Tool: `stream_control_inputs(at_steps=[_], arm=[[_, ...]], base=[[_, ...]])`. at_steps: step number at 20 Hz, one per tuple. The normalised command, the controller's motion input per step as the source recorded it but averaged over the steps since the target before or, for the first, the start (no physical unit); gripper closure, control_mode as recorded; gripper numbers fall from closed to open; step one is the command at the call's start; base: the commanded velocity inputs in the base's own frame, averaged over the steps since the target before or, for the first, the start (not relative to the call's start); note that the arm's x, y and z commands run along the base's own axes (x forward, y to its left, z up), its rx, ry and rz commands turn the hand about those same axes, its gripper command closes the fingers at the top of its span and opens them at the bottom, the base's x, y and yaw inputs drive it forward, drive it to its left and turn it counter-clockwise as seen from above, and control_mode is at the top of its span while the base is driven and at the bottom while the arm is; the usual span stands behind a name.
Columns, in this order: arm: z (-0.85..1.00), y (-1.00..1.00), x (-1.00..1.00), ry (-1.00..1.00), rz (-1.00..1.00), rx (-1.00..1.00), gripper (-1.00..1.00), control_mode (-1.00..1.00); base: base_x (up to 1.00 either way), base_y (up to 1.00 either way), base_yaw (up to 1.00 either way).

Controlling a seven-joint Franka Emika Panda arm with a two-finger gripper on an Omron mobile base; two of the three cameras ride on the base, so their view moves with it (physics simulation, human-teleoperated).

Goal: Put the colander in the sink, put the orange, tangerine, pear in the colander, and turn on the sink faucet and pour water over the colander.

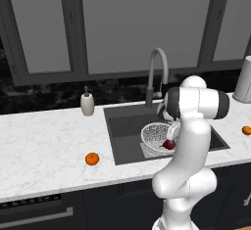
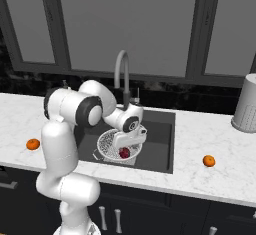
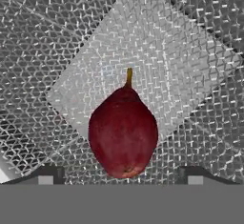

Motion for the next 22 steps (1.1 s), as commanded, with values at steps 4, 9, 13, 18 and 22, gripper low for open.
stream_control_inputs(at_steps=[4, 9, 13, 18, 22], arm=[[0.2, 0.0, -0.12, -0.16, 0.0, 0.0, -1.0, -1.0], [0.44, 0.0, -0.43, -0.26, 0.0, 0.01, -1.0, -1.0], [0.73, 0.0, -0.56, -0.45, 0.0, 0.03, -1.0, -1.0], [1.0, 0.0, -0.41, -0.23, 0.0, 0.0, -1.0, -1.0], [1.0, -0.31, -0.19, 0.07, 0.0, -0.03, -1.0, -1.0]], base=[[0.0, 0.0, 0.0], [0.0, 0.0, 0.0], [0.0, 0.0, 0.0], [0.0, 0.0, 0.0], [0.0, 0.0, 0.0]])
